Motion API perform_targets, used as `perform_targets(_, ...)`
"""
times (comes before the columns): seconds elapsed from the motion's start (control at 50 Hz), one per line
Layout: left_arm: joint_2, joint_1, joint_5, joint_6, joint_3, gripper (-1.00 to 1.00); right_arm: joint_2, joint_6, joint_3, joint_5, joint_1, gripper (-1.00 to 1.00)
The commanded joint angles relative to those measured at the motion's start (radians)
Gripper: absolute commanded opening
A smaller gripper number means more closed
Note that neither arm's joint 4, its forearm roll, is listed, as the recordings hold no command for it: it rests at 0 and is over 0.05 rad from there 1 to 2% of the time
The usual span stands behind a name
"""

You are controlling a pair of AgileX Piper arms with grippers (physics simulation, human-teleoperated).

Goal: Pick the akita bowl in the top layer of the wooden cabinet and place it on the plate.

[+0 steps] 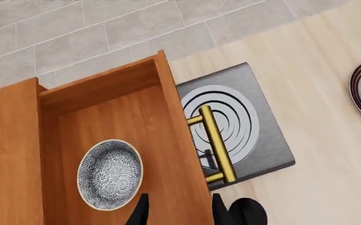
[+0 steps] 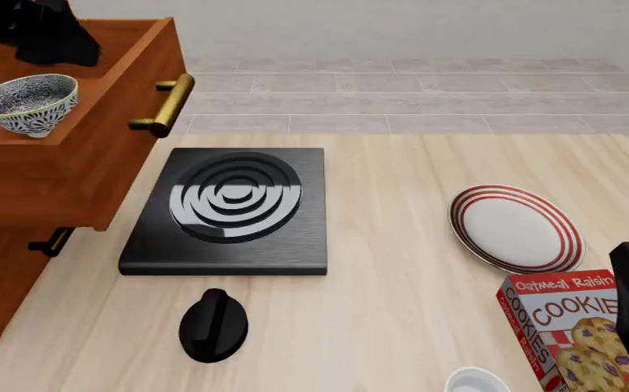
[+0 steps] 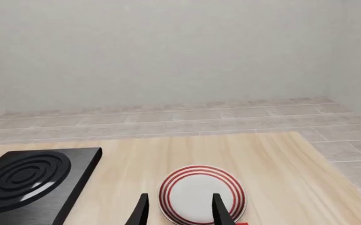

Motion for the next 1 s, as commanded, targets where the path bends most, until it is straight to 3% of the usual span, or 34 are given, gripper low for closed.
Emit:
perform_targets(0.02,0.028,0.047,0.044,0.032,-0.083,1.00,0.000,-0.004,-0.002,0.000,0.000,1.00)
perform_targets(0.14,0.045,0.047,0.066,0.032,-0.111,1.00,0.000,-0.005,-0.002,0.000,-0.001,1.00)
perform_targets(0.56,0.107,0.219,0.069,0.226,-0.125,1.00,0.000,0.000,-0.002,-0.003,0.000,1.00)
perform_targets(0.78,0.192,0.268,0.155,0.260,-0.287,1.00,0.000,0.002,-0.001,-0.004,-0.001,1.00)
perform_targets(1.0,0.220,0.300,0.167,0.297,-0.306,1.00,0.000,0.004,-0.001,-0.004,-0.002,1.00)
